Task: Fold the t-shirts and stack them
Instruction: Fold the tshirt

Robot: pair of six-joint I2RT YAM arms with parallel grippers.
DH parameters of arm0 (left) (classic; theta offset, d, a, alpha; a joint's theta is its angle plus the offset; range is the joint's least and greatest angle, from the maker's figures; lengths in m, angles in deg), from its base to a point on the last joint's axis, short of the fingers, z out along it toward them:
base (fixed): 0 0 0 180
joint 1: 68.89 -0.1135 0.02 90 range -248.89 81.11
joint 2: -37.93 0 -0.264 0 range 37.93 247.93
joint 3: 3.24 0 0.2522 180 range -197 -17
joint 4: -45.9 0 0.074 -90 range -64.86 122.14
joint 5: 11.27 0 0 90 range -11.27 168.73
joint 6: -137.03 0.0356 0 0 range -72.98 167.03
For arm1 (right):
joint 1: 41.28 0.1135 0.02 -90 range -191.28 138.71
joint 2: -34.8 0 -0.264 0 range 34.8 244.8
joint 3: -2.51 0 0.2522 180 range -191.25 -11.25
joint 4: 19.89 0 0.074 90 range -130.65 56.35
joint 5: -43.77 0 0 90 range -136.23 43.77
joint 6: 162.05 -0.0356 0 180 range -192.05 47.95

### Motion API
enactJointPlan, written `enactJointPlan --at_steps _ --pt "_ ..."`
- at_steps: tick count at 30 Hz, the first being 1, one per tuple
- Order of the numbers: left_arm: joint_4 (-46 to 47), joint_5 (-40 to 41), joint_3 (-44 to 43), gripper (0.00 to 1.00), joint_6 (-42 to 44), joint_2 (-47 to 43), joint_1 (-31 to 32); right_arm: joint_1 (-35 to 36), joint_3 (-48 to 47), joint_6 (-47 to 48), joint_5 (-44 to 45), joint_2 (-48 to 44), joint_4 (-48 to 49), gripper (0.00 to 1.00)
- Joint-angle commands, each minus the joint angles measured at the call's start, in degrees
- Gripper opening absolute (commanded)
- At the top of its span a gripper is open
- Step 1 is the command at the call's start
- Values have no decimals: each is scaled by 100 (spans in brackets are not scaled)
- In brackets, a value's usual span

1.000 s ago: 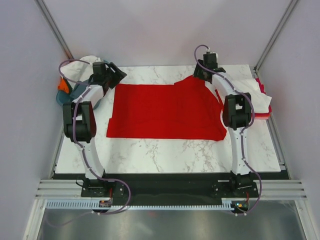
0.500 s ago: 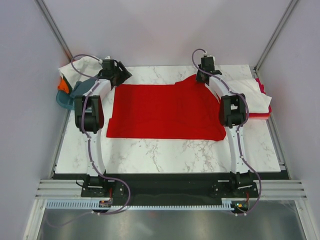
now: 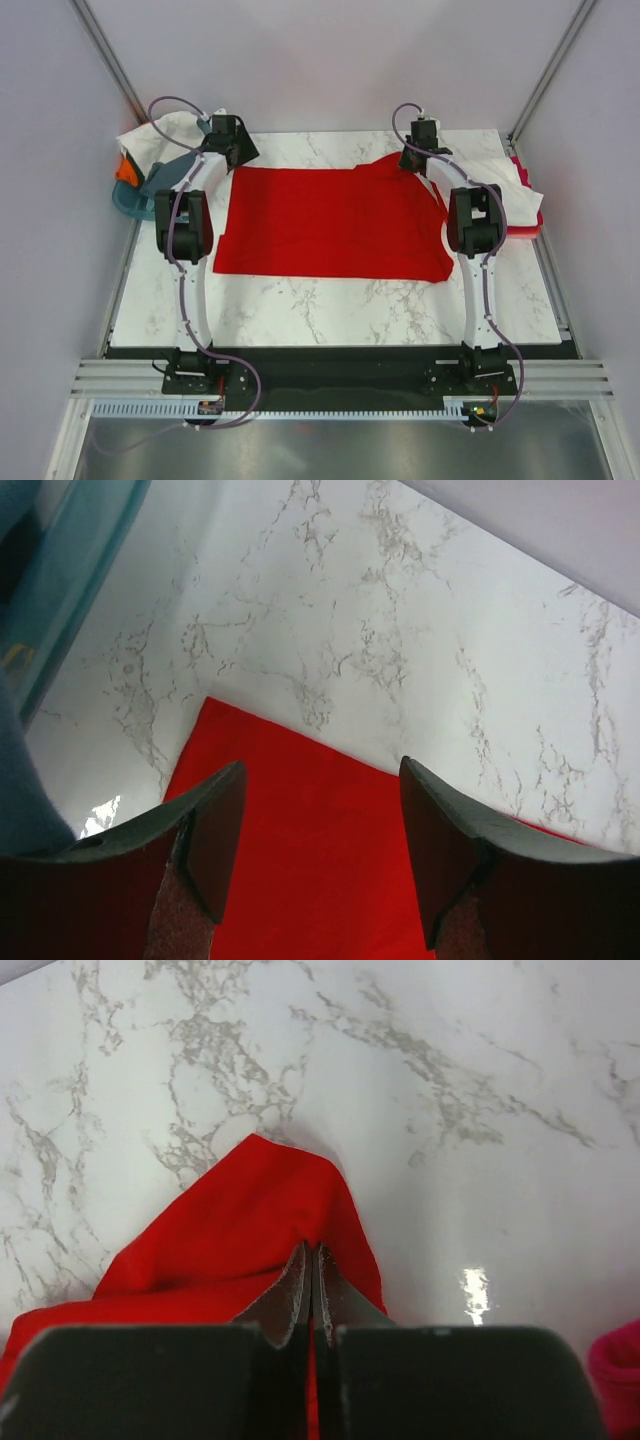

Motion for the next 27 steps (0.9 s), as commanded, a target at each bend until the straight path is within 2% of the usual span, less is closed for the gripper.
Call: enactJointPlan --at_steps 1,13,20,27 --pt "-227 495 -374 69 468 206 141 -140 175 -51 145 -487 241 0" --pt "-455 1022 -1367 68 538 971 300 -210 334 -68 -207 -523 382 0" --pt "-596 1339 -1868 60 485 1208 300 -210 369 -86 -303 -540 479 0" --pt "-885 1480 -2035 64 906 1278 370 -245 413 -165 -453 -567 523 0"
